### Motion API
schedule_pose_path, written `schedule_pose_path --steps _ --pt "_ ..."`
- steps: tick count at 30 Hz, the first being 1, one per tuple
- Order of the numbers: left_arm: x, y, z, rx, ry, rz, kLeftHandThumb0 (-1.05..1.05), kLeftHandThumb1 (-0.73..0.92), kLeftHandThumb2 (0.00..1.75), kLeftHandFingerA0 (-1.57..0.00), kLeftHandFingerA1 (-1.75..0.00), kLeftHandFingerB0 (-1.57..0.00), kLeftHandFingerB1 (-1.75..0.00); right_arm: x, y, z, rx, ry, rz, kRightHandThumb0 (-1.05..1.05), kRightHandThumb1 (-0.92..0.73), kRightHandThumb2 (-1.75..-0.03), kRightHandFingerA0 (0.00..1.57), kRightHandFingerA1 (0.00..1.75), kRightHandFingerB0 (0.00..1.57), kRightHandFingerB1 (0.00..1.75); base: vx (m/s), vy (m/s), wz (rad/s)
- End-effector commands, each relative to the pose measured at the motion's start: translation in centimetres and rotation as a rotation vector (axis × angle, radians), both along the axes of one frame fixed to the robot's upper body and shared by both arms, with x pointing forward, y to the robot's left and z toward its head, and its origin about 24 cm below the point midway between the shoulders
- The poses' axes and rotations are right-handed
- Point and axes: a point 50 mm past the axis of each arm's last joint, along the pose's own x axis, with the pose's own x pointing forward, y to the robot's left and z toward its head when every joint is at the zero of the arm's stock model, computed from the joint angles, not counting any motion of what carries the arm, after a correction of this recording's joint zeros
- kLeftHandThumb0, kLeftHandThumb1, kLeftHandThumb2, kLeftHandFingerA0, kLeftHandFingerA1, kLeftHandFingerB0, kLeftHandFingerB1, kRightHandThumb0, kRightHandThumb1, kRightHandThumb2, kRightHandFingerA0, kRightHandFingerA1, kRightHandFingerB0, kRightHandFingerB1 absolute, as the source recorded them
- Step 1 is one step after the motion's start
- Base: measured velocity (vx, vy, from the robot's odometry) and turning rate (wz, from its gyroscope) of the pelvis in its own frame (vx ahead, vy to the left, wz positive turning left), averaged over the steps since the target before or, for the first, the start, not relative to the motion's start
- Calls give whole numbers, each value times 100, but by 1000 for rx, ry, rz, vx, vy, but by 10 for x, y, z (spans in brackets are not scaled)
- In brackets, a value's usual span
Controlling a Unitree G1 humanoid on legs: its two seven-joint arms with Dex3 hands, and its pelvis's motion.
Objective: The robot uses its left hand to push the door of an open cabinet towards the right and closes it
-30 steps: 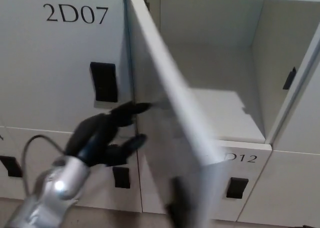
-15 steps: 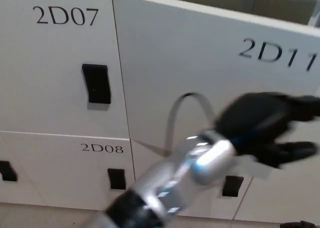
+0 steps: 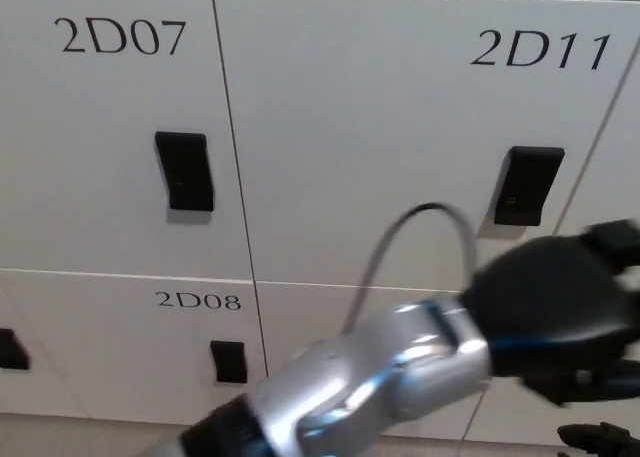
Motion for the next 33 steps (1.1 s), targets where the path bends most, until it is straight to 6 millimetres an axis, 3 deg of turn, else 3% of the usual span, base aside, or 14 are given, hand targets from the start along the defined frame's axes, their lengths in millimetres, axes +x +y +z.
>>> schedule_pose_path --steps 1,2,7,8,9,10,12,13,16,22,24,28,29,33 --pt "9 70 -38 99 135 194 -65 92 68 -47 -39 -36 -32 0 -9 -2 -50 86 -16 -63 -92 -70 30 33 22 29 0 0 0" --pt "8 98 -56 86 201 263 -65 92 69 -50 -39 -36 -33 1 -9 -2 -66 88 -31 -53 -70 -102 36 55 27 49 0 0 0" --pt "-3 171 -95 101 361 474 -64 92 69 -47 -40 -35 -33 -1 -8 -3 -47 85 -24 -56 -72 -103 36 54 28 49 0 0 0" --pt "-4 177 -98 104 364 484 -64 92 69 -47 -40 -35 -33 -1 -8 -3 -49 87 -25 -56 -72 -103 36 54 28 49 0 0 0" --pt "-7 204 -111 148 421 579 -76 83 79 -38 -40 -30 -35 -1 -9 -2 -51 81 -25 -54 -70 -102 35 54 24 47 0 0 0" --pt "-9 217 -117 167 448 622 -76 84 80 -38 -39 -30 -35 -1 -9 -2 -51 78 -24 -53 -70 -102 36 54 24 48 0 0 0" --pt "-10 219 -118 167 452 627 -76 84 80 -38 -39 -30 -35 -2 -9 -2 -52 78 -23 -53 -70 -102 36 54 24 48 0 0 0" --pt "-11 229 -122 168 449 655 -66 92 68 -46 -37 -37 -33 -1 -9 -2 -49 77 -24 -50 -71 -101 35 54 25 48 0 0 0" --pt "-29 279 -139 139 476 831 -64 89 67 -48 -41 -41 -33 -1 -7 -3 -46 78 -25 -50 -70 -102 36 55 26 49 0 0 0" --pt "-43 321 -155 49 517 1034 -61 85 66 -50 -42 -44 -35 -5 -4 -7 -45 102 -28 -52 -71 -102 35 54 24 48 0 0 0" --pt "-52 341 -164 -15 557 1166 -63 85 65 -54 -52 -46 -35 -8 -5 -8 -68 115 -22 -51 -70 -102 37 55 24 48 0 0 0" --pt "-60 359 -175 -13 622 1285 -66 86 66 -54 -54 -50 -36 -9 -4 -9 -59 122 -23 -50 -70 -102 36 54 23 47 0 0 0" --pt "-65 364 -179 -10 648 1324 -71 72 80 -52 -57 -49 -44 -10 -4 -10 -52 125 -23 -50 -70 -101 34 54 21 46 0 0 0" --pt "-77 378 -190 -1 679 1441 -67 71 81 -56 -60 -55 -46 -10 -3 -10 -59 123 -18 -51 -70 -101 35 54 24 47 0 0 0"
